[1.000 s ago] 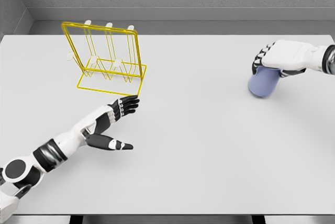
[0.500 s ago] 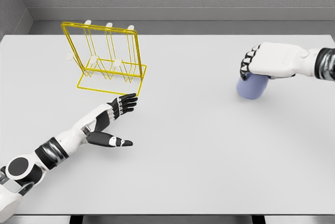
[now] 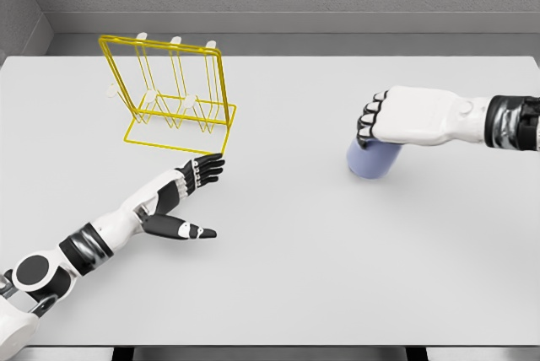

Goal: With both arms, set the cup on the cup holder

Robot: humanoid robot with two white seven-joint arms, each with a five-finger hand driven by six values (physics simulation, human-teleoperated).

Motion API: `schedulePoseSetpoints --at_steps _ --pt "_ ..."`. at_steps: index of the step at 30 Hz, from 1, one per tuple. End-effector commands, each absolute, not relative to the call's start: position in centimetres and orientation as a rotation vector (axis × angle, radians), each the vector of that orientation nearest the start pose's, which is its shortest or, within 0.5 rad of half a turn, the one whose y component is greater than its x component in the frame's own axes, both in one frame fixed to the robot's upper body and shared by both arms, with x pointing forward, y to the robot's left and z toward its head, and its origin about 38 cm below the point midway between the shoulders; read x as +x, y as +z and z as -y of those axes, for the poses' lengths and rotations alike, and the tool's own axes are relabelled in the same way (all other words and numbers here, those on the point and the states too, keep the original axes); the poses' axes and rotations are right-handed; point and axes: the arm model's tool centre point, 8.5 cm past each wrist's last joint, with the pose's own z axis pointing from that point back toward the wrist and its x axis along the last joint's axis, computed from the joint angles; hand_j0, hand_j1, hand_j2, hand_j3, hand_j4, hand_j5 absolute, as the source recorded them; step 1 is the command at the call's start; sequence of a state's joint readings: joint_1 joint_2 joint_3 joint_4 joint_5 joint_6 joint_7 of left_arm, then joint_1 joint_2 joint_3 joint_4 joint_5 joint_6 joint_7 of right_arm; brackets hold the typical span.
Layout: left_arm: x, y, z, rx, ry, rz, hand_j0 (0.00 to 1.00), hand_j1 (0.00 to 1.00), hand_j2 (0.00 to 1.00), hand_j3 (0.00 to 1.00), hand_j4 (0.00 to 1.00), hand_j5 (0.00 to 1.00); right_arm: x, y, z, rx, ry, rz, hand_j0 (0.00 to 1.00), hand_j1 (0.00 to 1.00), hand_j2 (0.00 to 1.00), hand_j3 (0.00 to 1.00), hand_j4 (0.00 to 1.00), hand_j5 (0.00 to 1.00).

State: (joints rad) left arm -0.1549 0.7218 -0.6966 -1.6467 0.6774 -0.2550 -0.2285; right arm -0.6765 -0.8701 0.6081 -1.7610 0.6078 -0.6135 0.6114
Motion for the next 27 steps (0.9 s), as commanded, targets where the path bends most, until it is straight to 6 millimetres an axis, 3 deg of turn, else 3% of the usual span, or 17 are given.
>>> schedulePoseSetpoints --at_steps 1,12,27 --pt "32.8 8.3 -24.1 -0.574 -0.682 1.451 1.0 1.0 1.0 1.0 1.0 1.0 39.7 26.3 24.7 0.726 -2.881 -1.566 0.54 0.54 0.54 0.54 0.54 0.54" --pt "33.0 8.5 -24.0 -0.574 -0.687 1.456 1.0 1.0 1.0 1.0 1.0 1.0 39.5 25.5 20.7 0.612 -2.795 -1.682 0.54 0.54 0.54 0.54 0.54 0.54" --pt "33.0 8.5 -24.0 -0.573 -0.685 1.454 1.0 1.0 1.0 1.0 1.0 1.0 38.7 23.9 17.0 0.469 -2.751 -1.717 0.54 0.54 0.54 0.54 0.54 0.54"
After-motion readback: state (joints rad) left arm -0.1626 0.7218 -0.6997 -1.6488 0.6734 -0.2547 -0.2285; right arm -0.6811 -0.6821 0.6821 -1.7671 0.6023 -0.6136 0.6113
